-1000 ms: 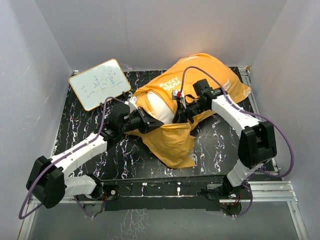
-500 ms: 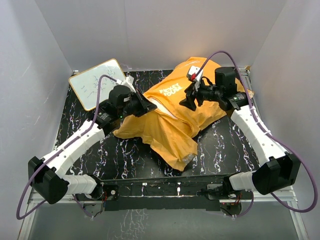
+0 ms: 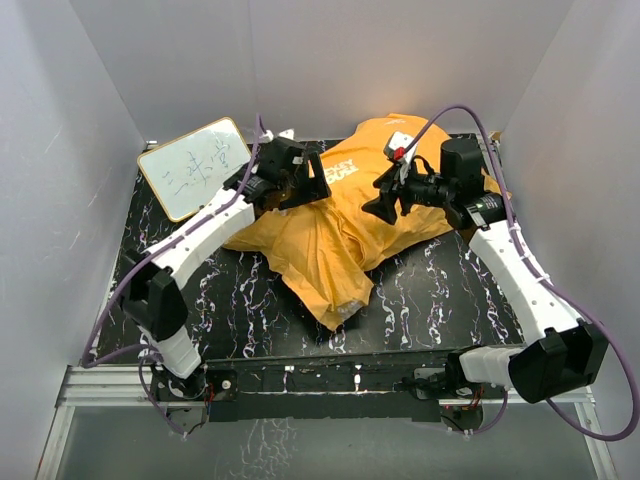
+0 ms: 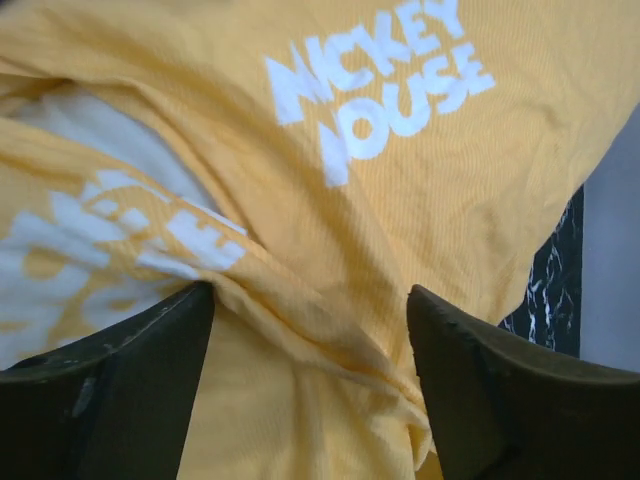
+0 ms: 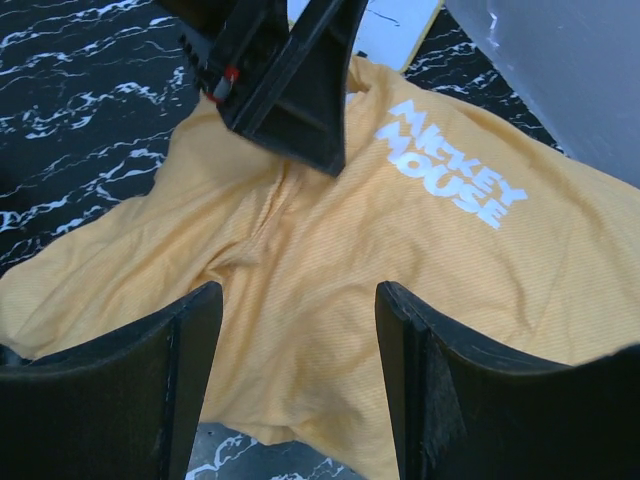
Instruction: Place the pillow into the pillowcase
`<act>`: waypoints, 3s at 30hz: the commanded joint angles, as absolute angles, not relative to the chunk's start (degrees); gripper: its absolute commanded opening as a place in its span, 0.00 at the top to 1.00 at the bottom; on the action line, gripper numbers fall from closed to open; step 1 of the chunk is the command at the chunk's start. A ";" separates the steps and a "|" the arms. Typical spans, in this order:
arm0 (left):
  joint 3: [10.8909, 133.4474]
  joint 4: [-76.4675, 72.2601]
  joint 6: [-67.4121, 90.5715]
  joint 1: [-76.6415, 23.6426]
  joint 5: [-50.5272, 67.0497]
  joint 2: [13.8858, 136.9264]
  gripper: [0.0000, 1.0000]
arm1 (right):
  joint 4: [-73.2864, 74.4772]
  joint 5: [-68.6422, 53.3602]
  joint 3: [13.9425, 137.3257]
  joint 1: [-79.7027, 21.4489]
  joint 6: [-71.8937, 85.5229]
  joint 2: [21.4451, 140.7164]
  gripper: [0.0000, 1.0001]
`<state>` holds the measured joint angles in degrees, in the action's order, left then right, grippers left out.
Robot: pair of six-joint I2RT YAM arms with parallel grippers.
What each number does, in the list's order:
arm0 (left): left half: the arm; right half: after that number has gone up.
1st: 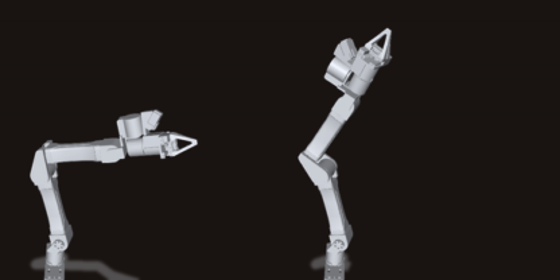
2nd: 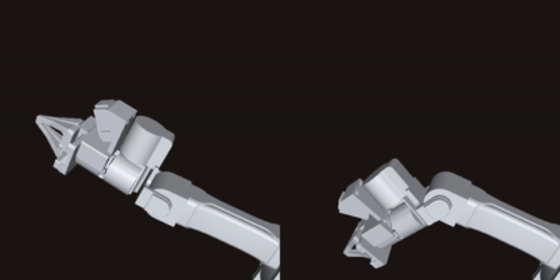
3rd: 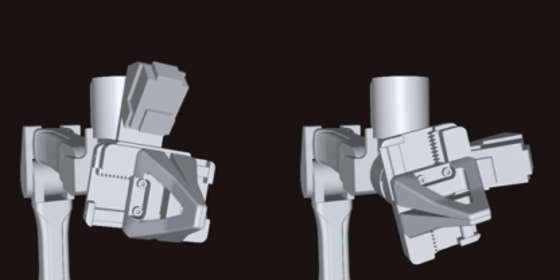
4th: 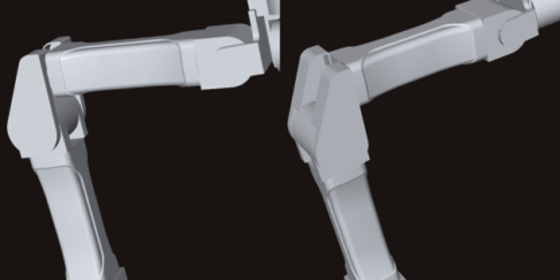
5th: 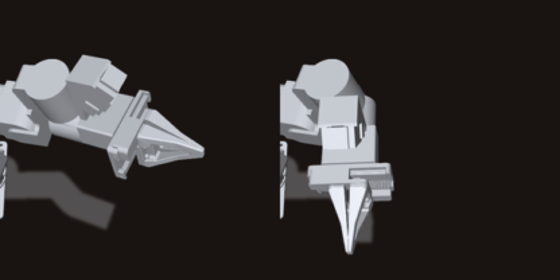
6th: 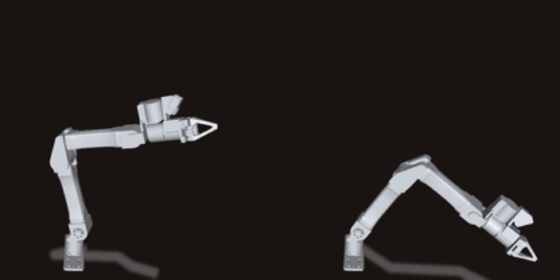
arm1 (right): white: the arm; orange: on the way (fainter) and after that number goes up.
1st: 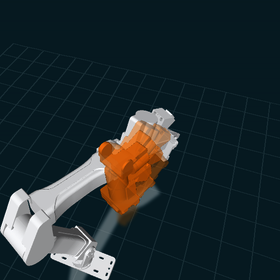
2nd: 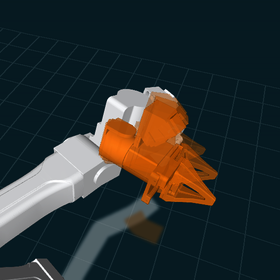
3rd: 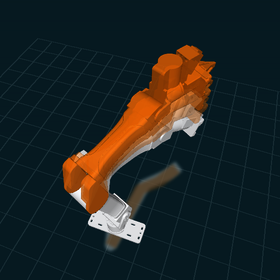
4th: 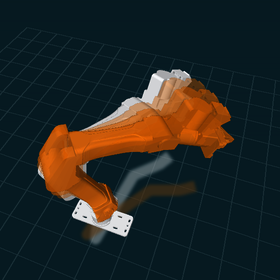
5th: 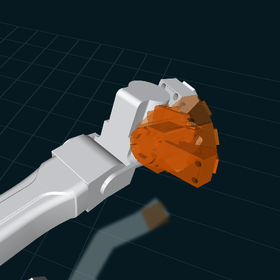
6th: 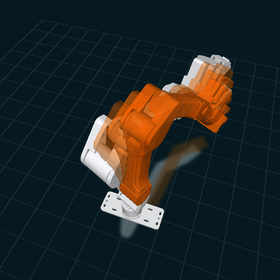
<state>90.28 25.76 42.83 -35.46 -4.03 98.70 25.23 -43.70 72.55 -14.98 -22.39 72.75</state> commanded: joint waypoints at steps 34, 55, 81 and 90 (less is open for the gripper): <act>72.98 9.47 34.80 -23.42 6.61 85.06 1.00 | 21.33 -47.52 105.53 -27.61 -9.20 101.00 0.92; 72.10 10.79 34.65 -24.49 18.83 82.03 0.28 | 34.54 -58.34 91.68 -23.68 -27.43 81.93 0.29; 63.20 42.19 46.27 -22.32 -10.62 47.95 0.18 | 1.34 42.09 60.86 -56.96 -29.52 95.16 0.01; 67.32 39.42 42.32 -22.32 -10.28 50.75 0.18 | 15.62 16.55 64.74 -46.45 -28.48 92.56 0.91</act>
